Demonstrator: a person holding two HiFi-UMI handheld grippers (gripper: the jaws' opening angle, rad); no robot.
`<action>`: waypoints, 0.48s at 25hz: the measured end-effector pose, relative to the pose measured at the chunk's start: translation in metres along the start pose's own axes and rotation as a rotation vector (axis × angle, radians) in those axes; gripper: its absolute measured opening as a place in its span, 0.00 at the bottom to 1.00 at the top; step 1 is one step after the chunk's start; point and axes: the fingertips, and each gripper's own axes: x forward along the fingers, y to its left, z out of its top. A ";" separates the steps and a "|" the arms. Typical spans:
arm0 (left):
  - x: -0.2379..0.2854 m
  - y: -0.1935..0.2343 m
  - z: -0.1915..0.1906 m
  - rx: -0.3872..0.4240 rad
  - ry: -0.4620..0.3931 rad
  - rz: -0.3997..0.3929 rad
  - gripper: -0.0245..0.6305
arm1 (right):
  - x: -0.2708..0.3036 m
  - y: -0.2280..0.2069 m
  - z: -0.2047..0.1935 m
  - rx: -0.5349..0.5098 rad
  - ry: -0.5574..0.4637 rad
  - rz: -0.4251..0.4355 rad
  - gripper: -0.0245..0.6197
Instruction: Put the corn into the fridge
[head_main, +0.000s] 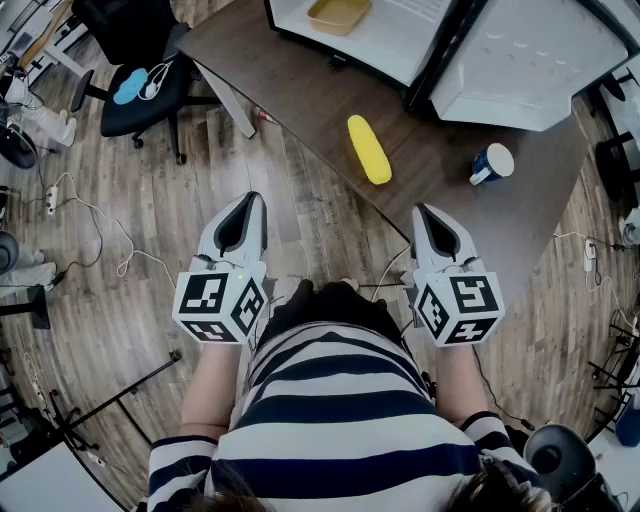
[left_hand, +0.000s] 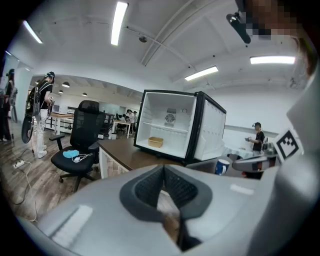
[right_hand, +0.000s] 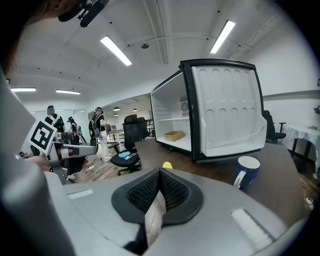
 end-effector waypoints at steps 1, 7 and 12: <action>0.001 -0.003 -0.001 0.001 0.002 0.000 0.04 | 0.000 -0.003 -0.001 0.001 0.004 0.001 0.03; 0.008 -0.021 -0.009 0.001 0.016 0.004 0.04 | 0.004 -0.018 -0.009 -0.006 0.025 0.021 0.03; 0.009 -0.026 -0.012 0.011 0.022 0.033 0.04 | 0.011 -0.021 -0.017 -0.004 0.040 0.068 0.03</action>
